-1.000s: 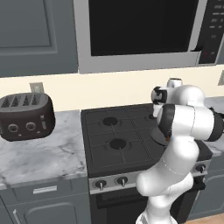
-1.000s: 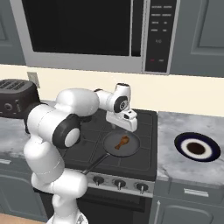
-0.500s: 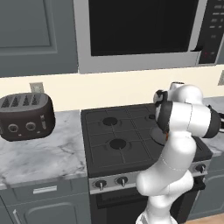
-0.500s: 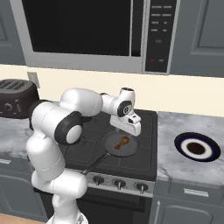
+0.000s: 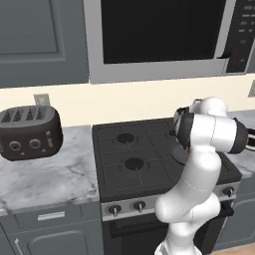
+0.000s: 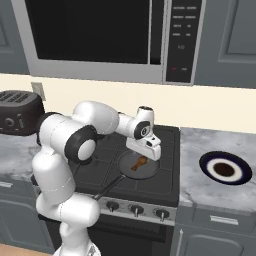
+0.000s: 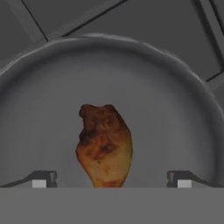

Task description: Place the chicken drumstick on the plate and place the tomato on the same plate.

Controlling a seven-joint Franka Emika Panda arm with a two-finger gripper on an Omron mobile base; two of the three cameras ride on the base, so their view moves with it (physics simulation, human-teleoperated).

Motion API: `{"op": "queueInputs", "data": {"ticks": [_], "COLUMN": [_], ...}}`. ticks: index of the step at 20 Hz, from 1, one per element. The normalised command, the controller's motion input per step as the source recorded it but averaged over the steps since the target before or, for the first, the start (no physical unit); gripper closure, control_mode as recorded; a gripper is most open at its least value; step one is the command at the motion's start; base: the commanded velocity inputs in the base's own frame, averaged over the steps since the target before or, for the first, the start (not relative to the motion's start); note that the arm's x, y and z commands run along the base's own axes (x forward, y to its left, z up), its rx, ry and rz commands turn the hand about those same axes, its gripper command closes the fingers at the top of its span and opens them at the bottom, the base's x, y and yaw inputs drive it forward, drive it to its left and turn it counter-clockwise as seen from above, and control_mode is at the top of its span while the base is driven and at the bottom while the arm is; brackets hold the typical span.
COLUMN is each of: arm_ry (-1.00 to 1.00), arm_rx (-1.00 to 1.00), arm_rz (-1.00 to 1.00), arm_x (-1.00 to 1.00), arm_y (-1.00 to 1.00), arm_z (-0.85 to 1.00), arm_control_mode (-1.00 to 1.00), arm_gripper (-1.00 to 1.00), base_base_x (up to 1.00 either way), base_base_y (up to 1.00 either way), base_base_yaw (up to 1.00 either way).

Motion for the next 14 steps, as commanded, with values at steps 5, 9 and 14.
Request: {"op": "queueInputs", "data": {"ticks": [5, 9, 14], "arm_ry": [0.0, 0.0, 0.0], "arm_rx": [0.0, 0.0, 0.0], "arm_rz": [0.0, 0.0, 0.0], "arm_x": [0.0, 0.0, 0.0], "arm_y": [0.0, 0.0, 0.0], "arm_z": [-0.24, -0.18, -0.17], "arm_control_mode": [-1.0, -1.0, -1.0], "arm_gripper": [-1.0, -1.0, -1.0], "base_base_x": [0.0, 0.0, 0.0], "base_base_y": [0.0, 0.0, 0.0], "base_base_yaw": [0.0, 0.0, 0.0]}}
